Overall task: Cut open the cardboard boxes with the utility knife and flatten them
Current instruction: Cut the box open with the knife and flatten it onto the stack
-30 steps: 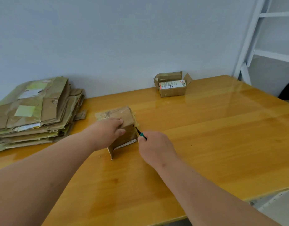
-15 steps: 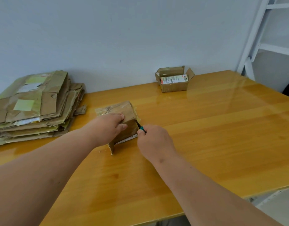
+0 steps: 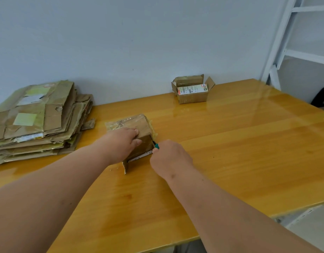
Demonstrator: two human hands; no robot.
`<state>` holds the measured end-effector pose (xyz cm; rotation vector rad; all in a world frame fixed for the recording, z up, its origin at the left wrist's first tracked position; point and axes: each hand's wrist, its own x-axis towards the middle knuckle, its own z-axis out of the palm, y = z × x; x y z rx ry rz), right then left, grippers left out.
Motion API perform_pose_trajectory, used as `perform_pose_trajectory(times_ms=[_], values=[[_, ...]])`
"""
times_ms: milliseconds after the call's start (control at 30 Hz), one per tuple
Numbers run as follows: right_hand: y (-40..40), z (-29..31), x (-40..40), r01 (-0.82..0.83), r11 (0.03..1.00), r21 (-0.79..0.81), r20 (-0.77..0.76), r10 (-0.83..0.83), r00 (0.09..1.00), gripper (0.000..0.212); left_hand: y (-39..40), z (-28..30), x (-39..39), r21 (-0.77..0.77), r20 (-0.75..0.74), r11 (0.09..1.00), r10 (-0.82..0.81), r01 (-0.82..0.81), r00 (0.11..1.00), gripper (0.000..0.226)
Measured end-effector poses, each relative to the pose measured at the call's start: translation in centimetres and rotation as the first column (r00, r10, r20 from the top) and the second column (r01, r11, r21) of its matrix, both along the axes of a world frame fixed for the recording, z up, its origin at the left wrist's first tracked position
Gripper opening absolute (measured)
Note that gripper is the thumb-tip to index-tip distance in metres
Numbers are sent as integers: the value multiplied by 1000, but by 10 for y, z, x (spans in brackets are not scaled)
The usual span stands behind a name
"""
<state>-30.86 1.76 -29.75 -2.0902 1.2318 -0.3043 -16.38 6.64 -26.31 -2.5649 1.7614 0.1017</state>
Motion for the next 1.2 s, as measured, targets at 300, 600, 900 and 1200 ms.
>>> perform_pose_trajectory(times_ms=[300,600,900,1200], values=[[-6,5,6,40,996,83,20,-41,999,17,-4,0,0,2,-11,1000,18,-18,1000,50],[-2,1,2,3,1000,10,-55,-3,998,25,-5,-1,1,5,-10,1000,17,-17,1000,51],[2,2,-10,-9,1000,9,-176,10,984,18,-3,-1,8,-3,-52,999,33,-33,998,51],[0,-2,-4,-41,997,-70,-9,41,999,30,-2,-2,9,-2,-66,1000,24,-24,998,52]])
